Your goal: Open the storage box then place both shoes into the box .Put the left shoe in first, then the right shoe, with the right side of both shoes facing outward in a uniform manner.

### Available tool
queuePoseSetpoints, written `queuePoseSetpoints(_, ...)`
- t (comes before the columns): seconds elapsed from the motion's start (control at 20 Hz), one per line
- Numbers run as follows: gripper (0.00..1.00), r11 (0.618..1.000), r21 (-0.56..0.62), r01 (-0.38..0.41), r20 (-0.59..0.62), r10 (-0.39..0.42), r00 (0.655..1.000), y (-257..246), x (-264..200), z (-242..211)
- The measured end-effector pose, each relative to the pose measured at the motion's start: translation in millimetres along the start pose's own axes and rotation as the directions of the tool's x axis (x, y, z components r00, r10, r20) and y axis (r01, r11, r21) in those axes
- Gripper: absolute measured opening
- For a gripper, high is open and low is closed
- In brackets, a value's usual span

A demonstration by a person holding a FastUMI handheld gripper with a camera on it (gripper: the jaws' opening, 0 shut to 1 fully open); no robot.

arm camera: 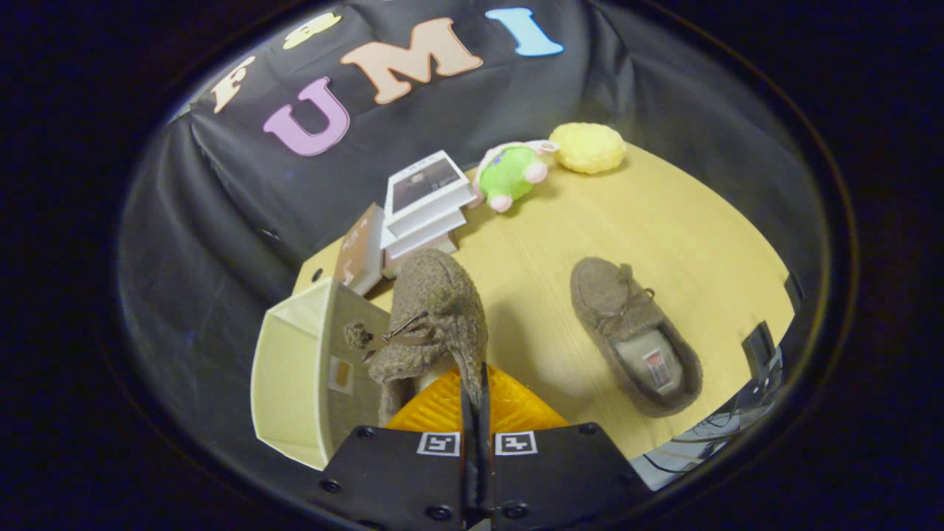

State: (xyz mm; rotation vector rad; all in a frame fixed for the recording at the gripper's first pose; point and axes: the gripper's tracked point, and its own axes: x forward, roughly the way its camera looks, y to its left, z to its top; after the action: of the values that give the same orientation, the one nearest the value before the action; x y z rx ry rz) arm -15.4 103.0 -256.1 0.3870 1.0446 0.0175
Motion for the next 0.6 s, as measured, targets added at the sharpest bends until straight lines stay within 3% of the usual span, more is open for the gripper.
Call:
queuePoseSetpoints(0.3, 0.03, 0.997, -0.016, -0.081, 0.056, 0.082, 0.995, 76, -22, 26)
queuePoseSetpoints(0.6, 0.03, 0.984, -0.035, -0.174, -0.004, 0.174, 0.985, 152, -11, -3)
